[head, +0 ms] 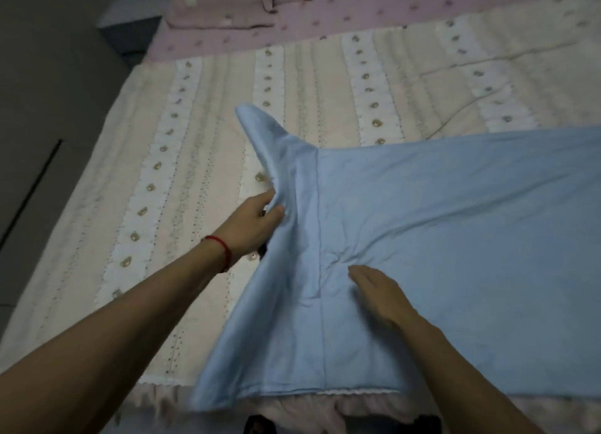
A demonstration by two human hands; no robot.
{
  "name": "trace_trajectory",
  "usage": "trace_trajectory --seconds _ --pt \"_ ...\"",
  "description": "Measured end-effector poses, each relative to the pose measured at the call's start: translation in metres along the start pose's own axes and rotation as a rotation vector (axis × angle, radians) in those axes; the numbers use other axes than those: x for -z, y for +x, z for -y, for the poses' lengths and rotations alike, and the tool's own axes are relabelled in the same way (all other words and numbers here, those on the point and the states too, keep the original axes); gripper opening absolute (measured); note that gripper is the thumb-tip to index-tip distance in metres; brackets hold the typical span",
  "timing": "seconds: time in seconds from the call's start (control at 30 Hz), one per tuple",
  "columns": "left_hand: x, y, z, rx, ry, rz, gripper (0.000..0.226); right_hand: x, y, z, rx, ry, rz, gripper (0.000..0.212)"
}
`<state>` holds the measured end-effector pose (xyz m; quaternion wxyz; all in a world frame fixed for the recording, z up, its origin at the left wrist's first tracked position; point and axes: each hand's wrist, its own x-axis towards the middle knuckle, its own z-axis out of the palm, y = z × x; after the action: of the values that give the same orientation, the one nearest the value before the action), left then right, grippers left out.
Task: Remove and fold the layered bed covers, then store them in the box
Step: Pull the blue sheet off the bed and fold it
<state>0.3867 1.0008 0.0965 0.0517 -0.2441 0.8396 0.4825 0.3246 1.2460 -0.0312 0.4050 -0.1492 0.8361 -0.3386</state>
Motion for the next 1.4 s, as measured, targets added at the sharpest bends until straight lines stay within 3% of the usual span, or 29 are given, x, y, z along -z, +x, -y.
trace_trajectory --seconds 0.17,0.33,0.4,0.47,0.53,0.6,0.73,0.87,0.93,1.17,1.27,1.33,1.4 --pt "-0.082 0.02 -0.082 -0.092 0.163 -0.074 0.037 0.063 -0.036 -0.004 -0.033 0.532 -0.044 0.031" --pt "-0.192 0.041 -0.119 -0.027 0.157 0.076 0.062 0.112 -0.052 -0.05 -0.173 0.887 -0.078 0.063" --pt "-0.225 0.039 -0.101 0.077 0.198 0.103 0.065 0.114 -0.051 -0.08 -0.26 0.784 -0.193 0.062" --pt "-0.241 0.03 -0.068 0.129 0.402 0.055 0.06 0.108 -0.05 -0.113 -0.284 0.514 -0.263 0.064" --pt "-0.241 0.017 -0.029 0.16 0.685 -0.004 0.053 0.1 -0.055 -0.135 -0.263 0.351 -0.274 0.042" --pt "-0.233 0.004 0.005 0.242 0.751 -0.058 0.054 0.093 -0.062 -0.145 -0.227 0.265 -0.242 0.03" --pt "-0.22 -0.008 0.042 0.391 0.446 -0.139 0.071 0.084 -0.072 -0.14 -0.112 0.212 -0.281 0.013" --pt "-0.216 -0.005 0.06 0.355 0.235 -0.149 0.084 0.097 -0.06 -0.141 -0.154 0.238 -0.323 0.007" --pt "-0.216 -0.001 0.058 0.356 0.215 -0.164 0.082 0.111 -0.043 -0.137 -0.257 0.262 -0.311 0.014" --pt "-0.197 0.066 0.037 0.429 0.053 -0.323 0.054 0.163 0.087 -0.085 -0.236 0.217 -0.488 0.055" --pt "-0.189 0.091 0.035 0.464 -0.02 -0.339 0.045 0.179 0.132 -0.068 -0.225 0.376 -0.447 0.069" --pt "-0.185 0.1 0.037 0.468 -0.015 -0.336 0.033 0.185 0.144 -0.054 -0.143 0.459 -0.506 0.05" --pt "-0.182 0.105 0.041 0.453 0.008 -0.348 0.02 0.185 0.146 -0.039 0.059 0.367 -0.63 0.025"
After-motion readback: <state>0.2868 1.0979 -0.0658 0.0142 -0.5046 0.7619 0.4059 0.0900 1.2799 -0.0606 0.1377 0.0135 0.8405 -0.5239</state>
